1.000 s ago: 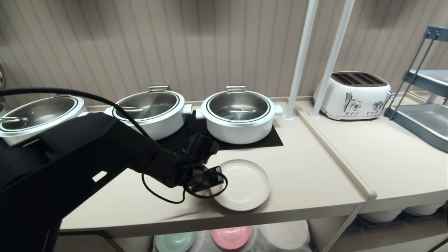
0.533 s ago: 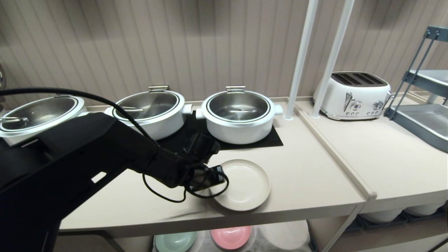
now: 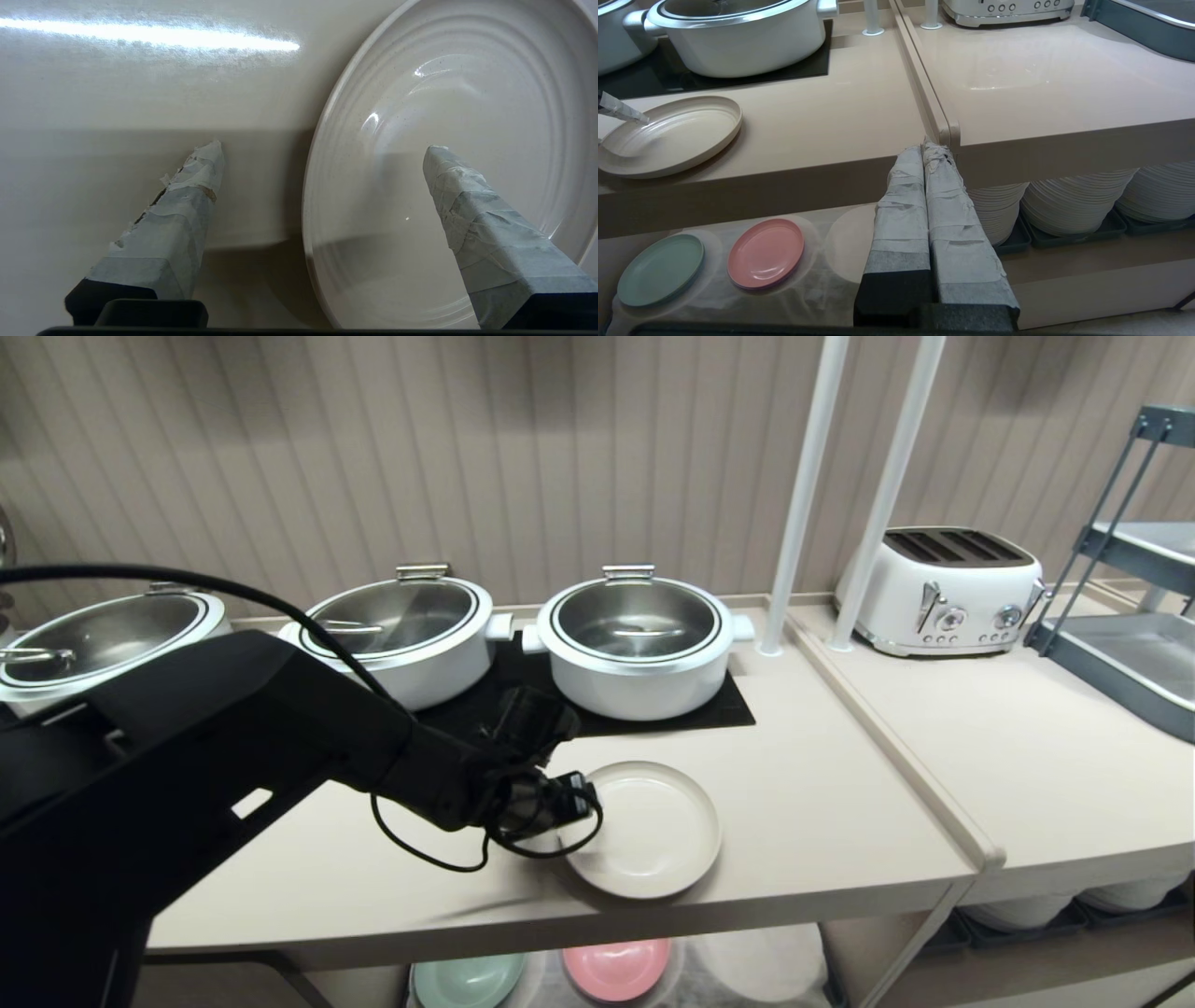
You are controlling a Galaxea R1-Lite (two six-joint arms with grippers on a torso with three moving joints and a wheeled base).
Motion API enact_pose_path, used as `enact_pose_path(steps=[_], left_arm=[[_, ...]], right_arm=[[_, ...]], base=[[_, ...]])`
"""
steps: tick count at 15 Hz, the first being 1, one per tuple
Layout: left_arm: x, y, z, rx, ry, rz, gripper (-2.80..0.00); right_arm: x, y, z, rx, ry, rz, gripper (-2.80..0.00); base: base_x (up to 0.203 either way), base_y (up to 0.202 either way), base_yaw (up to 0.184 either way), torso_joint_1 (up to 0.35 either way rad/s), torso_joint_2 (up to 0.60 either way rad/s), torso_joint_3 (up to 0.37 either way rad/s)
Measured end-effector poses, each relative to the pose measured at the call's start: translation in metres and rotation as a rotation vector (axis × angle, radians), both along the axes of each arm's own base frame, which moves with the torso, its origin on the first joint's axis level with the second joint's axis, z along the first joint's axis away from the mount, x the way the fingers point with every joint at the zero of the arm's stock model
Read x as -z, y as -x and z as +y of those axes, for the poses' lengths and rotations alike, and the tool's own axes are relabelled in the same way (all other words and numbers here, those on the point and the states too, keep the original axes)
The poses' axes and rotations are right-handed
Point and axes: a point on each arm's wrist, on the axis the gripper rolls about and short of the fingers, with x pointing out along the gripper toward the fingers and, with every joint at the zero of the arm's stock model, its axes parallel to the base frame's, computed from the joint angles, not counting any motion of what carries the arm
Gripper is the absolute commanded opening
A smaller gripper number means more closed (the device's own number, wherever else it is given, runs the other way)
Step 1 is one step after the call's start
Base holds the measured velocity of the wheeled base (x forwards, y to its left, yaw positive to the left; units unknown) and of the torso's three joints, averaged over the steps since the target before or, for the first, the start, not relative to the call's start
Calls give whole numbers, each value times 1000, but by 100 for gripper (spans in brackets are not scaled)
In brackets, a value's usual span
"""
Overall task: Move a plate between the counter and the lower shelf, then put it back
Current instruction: Put the plate
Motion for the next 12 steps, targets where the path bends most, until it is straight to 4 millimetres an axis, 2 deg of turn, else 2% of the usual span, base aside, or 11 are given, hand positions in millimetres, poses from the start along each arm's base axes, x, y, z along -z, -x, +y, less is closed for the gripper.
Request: enact_pose_path(steps=[8, 12], left_arm=[[-23, 2, 15, -28, 20, -36, 0], [-26, 17, 27, -34, 6, -20, 0]], right_arm=[[0, 0, 0, 0, 0, 0, -280], [0, 0, 0, 0, 0, 0, -280]], base=[[0, 0, 0, 0, 0, 0], [0, 0, 0, 0, 0, 0]])
